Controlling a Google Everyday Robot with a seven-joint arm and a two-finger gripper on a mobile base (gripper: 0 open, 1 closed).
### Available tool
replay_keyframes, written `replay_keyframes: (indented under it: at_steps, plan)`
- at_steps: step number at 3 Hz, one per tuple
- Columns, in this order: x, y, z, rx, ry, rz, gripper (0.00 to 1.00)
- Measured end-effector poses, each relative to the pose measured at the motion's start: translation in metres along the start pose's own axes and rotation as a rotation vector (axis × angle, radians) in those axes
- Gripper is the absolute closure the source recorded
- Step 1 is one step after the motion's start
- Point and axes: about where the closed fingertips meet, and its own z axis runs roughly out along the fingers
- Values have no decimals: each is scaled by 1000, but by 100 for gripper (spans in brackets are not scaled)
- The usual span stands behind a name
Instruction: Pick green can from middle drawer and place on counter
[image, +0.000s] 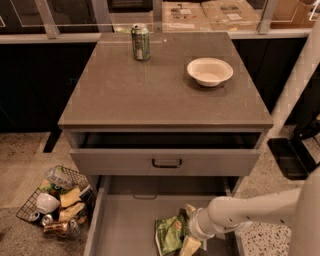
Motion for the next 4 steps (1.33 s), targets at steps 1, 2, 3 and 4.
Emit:
replay_keyframes:
  at_steps: [1,2,3,4]
  plan:
    - [0,-4,10,-39,9,21,16]
    - [0,-3,10,-44,9,21,39]
    - [-1,-2,11,-46,9,20,62]
    - [-1,-1,12,-49,9,20,86]
